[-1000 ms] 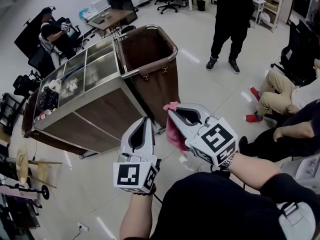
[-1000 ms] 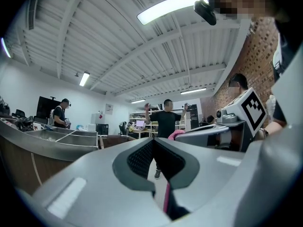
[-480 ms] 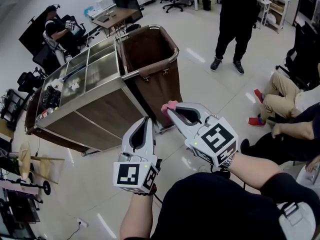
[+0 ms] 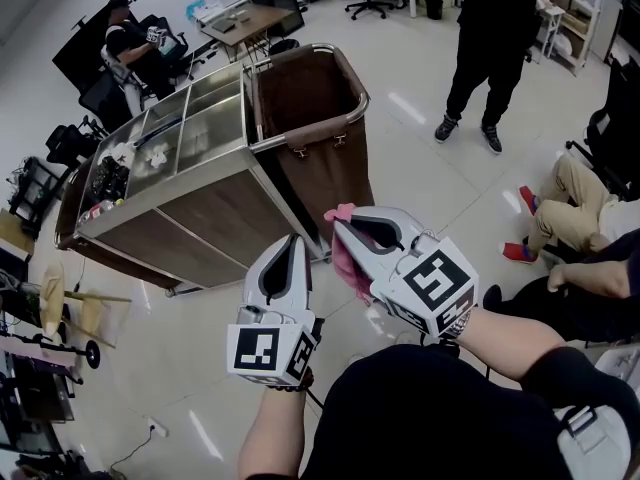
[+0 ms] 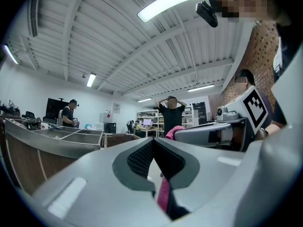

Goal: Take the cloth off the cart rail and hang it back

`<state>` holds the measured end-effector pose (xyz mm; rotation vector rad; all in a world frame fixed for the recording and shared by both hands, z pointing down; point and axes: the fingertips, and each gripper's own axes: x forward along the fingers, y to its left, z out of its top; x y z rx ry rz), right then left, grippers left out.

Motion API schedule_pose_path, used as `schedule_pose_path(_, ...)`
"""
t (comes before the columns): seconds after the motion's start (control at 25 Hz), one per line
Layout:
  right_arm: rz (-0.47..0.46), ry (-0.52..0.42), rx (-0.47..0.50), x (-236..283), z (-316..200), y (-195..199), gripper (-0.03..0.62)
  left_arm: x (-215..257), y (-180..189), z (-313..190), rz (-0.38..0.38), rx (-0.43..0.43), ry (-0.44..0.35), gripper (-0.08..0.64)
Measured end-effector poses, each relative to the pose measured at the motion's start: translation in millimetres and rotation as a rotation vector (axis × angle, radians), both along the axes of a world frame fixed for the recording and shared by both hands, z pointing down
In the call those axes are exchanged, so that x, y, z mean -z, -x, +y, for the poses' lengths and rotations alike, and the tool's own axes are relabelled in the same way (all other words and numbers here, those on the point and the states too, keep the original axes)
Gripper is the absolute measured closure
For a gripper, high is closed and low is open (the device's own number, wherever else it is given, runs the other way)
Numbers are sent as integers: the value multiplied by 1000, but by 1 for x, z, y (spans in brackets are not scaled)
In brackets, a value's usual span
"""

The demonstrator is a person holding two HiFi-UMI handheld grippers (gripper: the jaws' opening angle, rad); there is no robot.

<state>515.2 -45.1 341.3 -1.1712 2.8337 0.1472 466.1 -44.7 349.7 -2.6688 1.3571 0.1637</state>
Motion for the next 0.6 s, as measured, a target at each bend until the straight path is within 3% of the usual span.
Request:
schedule_pose_path(0.24,0,-9,70,4,1,5,581,0,2,0,0,59,3,557)
schedule_pose_path(0.6,-25,17,216,-12,-8,38,581,-19,38,-3,-9,214,19,557)
